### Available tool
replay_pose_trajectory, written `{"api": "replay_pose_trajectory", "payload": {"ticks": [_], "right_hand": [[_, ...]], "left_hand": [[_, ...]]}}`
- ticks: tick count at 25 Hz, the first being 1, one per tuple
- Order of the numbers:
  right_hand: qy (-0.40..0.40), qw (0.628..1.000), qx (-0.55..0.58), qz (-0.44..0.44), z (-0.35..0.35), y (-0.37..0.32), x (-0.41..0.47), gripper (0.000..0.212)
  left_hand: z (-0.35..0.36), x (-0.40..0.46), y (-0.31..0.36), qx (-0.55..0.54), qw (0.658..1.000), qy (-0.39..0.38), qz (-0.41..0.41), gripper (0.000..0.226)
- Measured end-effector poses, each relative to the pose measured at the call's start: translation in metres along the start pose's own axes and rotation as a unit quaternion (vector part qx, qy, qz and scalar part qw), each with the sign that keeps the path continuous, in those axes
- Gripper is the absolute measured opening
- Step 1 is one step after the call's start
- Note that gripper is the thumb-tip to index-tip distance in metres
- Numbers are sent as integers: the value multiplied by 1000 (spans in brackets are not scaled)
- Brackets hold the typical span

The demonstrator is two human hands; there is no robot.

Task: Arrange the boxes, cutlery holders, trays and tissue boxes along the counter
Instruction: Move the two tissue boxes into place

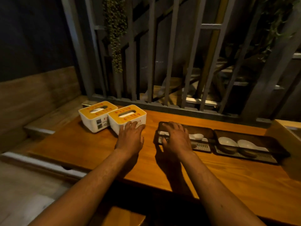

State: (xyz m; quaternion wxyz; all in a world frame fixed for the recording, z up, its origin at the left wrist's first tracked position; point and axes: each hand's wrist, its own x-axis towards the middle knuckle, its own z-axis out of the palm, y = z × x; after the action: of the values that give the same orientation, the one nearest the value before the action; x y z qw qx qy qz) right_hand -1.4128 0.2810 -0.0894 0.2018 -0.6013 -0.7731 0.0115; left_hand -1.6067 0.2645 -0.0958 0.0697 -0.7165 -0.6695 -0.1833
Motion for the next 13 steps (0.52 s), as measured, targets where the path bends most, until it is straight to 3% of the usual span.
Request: {"api": "replay_pose_trajectory", "payload": {"ticks": [6,11,13], "right_hand": [[-44,998,-4,-34,24,-55,31,66],[-29,999,16,24,31,-75,63,68],[-30,999,2,43,38,-86,71,72]], "left_hand": [[-9,37,-59,31,998,-30,-53,65],[7,59,-84,24,991,-118,-52,70],[16,61,-94,14,993,-114,-25,69]]}}
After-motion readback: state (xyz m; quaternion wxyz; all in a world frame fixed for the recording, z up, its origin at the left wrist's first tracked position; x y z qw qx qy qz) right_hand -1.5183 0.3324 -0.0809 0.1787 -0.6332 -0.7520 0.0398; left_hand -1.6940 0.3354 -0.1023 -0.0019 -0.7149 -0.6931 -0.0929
